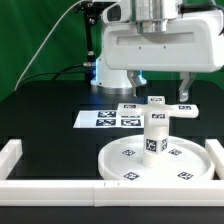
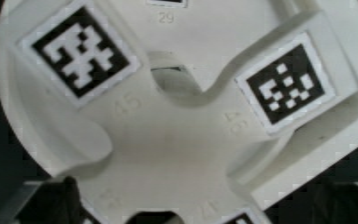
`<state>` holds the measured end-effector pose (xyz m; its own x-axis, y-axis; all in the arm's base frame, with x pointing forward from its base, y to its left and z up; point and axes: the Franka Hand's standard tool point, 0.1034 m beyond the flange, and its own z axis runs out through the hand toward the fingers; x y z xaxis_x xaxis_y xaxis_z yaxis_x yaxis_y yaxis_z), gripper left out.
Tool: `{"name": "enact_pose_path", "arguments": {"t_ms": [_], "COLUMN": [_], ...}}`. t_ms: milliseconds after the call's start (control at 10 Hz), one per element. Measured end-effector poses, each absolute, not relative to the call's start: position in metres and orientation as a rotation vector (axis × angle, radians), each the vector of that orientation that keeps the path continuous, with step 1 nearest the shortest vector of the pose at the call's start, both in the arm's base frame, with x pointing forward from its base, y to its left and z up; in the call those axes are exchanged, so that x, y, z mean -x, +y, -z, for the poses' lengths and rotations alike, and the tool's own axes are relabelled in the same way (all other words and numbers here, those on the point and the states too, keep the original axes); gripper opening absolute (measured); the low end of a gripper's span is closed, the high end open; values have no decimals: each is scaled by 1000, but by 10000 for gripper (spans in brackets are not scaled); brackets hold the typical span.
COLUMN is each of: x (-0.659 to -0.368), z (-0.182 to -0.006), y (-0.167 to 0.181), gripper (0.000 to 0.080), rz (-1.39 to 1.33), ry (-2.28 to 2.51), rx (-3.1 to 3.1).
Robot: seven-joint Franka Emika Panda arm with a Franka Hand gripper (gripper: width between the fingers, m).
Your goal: Assemble round table
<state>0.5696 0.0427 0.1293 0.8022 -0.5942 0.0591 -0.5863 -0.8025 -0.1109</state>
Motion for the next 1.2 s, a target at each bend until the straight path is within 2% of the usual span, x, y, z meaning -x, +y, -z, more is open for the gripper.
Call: {"name": "enact_pose_path", "arguments": {"t_ms": [400,800,1200], "x": [-572,-572,-570], "z": [-131,-130,-126], "y": [37,35,33], "gripper": [649,649,649], "rz": [169,176,161], "ry": [122,-249,-899], "rx": [3081,3090,3011]}}
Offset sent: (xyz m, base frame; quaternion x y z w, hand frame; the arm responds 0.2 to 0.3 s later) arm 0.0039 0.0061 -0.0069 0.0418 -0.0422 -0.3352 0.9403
